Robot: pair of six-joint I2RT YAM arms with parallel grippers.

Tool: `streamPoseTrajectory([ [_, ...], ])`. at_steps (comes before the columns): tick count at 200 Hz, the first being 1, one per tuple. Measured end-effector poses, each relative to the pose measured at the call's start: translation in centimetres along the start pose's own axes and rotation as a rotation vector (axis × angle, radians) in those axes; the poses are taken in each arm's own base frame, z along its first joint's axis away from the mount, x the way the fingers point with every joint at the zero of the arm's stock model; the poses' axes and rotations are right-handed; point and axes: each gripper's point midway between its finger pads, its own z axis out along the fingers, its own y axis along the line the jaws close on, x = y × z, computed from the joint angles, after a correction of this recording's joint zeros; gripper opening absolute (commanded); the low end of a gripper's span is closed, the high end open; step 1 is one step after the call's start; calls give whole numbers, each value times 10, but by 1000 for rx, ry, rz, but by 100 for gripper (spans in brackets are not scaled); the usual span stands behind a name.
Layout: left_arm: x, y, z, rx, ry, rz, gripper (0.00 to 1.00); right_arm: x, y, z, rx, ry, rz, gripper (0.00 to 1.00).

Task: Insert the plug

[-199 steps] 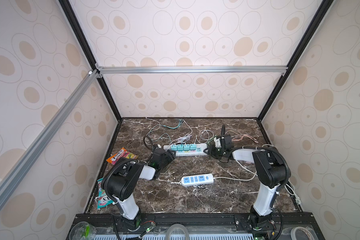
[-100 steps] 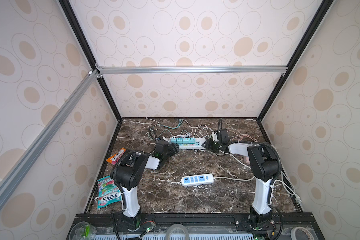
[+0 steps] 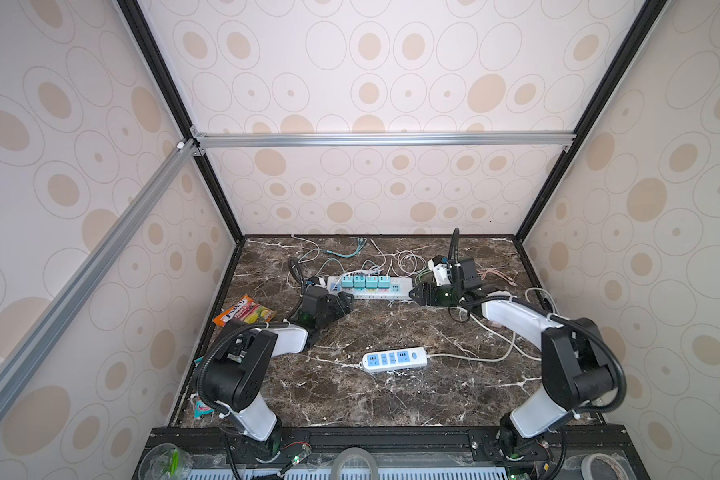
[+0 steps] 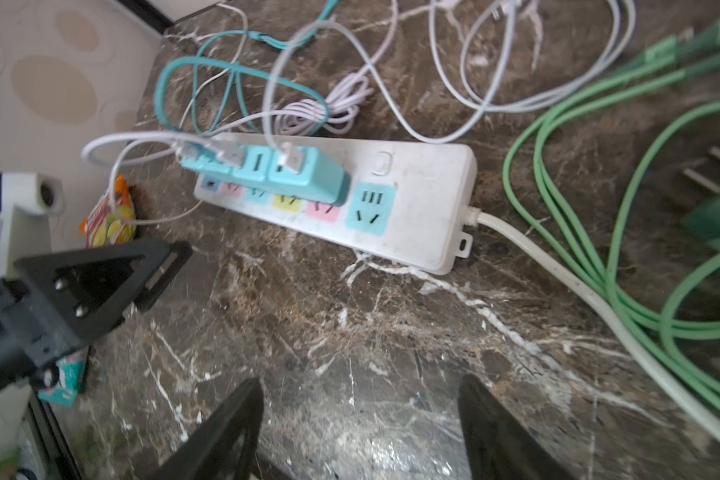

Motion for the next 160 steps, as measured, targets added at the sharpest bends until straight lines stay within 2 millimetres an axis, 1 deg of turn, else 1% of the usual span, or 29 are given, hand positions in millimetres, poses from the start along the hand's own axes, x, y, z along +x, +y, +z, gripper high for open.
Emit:
streamPoseTrajectory([
  [15, 0, 4, -8, -10, -18, 1, 88, 5, 15, -14, -39, -7, -141, 77],
  [34, 1, 11, -15, -33, -31, 1, 91, 20, 31, -22, -92, 9, -297, 80],
  [39, 1, 13, -16, -40, -34, 1, 93, 24, 34, -23, -105, 17, -335, 86],
  [49, 1, 16, -18, -53, -40, 3, 94, 34, 40, -23, -127, 38, -402, 90],
  [56, 0, 17, -19, -61, -44, 4, 95, 40, 44, -23, -143, 56, -448, 100],
  [72, -3, 19, -21, -77, -57, 6, 98, 54, 52, -21, -171, 93, -554, 99],
  [86, -6, 19, -25, -87, -71, 10, 98, 65, 61, -19, -195, 121, -639, 100],
  [105, -12, 19, -30, -99, -95, 17, 98, 87, 72, -14, -229, 186, -749, 99],
  [144, -20, 21, -39, -132, -125, 41, 99, 135, 78, 7, -255, 395, -967, 99],
  [160, -18, 25, -40, -151, -117, 55, 99, 147, 80, 13, -265, 458, -1027, 98],
])
